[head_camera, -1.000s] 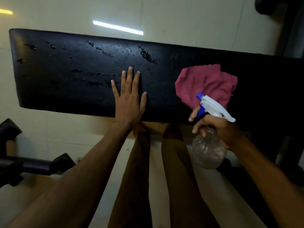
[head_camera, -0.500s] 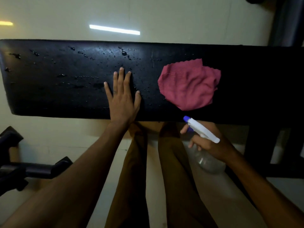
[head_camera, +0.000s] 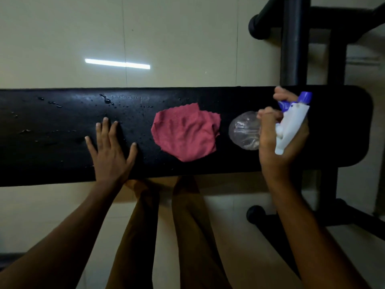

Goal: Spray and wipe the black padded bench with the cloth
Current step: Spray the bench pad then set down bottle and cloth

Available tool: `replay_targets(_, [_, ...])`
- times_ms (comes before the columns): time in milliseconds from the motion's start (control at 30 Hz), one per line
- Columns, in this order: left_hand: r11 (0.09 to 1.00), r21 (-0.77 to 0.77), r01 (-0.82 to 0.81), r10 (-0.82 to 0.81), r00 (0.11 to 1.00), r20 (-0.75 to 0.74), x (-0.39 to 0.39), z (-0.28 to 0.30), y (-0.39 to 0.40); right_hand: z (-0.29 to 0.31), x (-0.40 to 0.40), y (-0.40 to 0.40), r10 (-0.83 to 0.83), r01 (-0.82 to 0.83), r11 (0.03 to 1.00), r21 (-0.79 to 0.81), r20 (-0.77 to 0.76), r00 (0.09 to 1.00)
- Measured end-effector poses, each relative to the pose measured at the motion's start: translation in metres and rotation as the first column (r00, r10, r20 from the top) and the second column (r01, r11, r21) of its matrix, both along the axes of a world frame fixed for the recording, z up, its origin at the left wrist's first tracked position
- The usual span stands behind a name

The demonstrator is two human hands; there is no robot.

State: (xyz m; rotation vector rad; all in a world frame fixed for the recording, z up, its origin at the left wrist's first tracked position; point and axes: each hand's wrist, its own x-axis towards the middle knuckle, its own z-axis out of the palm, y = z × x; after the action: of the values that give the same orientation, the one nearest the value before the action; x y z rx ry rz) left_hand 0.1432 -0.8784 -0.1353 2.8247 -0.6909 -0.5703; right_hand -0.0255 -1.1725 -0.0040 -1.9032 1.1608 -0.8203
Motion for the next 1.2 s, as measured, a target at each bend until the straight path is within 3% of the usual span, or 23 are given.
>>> replay_targets(100, [1.000, 0.006, -0.016, 0.016, 1.000, 0.020, -0.004, -0.002, -0.003, -0.013, -0.005, -0.003, -0.025, 0.022, 0.998, -0.054, -0.045, 0.999])
replay_targets(233, [0.999, -0.008, -0.043, 0.043, 0.999, 0.026, -0.010, -0.004, -0.006, -0.019, -0.005, -0.007, -0.071, 0.074, 0.994, 0.074, -0.048, 0.996])
replay_targets(533, [0.999, -0.004, -0.046, 0.046, 0.999, 0.012, -0.009, 0.000, -0.010, -0.030, -0.011, -0.018, -0.047, 0.055, 0.993, 0.102, -0.085, 0.995])
replay_targets(700, [0.998, -0.018, -0.054, 0.054, 0.999, 0.007, -0.009, 0.001, -0.011, -0.028, -0.019, -0.017, -0.031, 0.034, 0.999, 0.039, -0.093, 0.995])
replay_targets(833, [0.998, -0.024, -0.060, 0.060, 0.998, 0.002, -0.008, 0.002, -0.009, -0.027, -0.037, 0.002, -0.117, 0.116, 0.993, -0.012, -0.165, 0.979])
replay_targets(933, [0.997, -0.031, -0.064, 0.064, 0.998, -0.010, -0.007, 0.003, -0.010, -0.021, -0.063, 0.038, -0.170, 0.182, 0.982, 0.046, -0.195, 0.966])
replay_targets(1067, [0.997, -0.036, -0.069, 0.068, 0.998, -0.013, -0.007, 0.003, -0.010, -0.022, -0.075, 0.100, 0.084, -0.046, 0.987, 0.156, -0.245, 0.966])
replay_targets(1200, [0.997, -0.031, -0.074, 0.073, 0.997, -0.016, -0.007, 0.004, -0.007, -0.040, -0.036, 0.135, 0.427, -0.361, 0.900, 0.244, -0.331, 0.841])
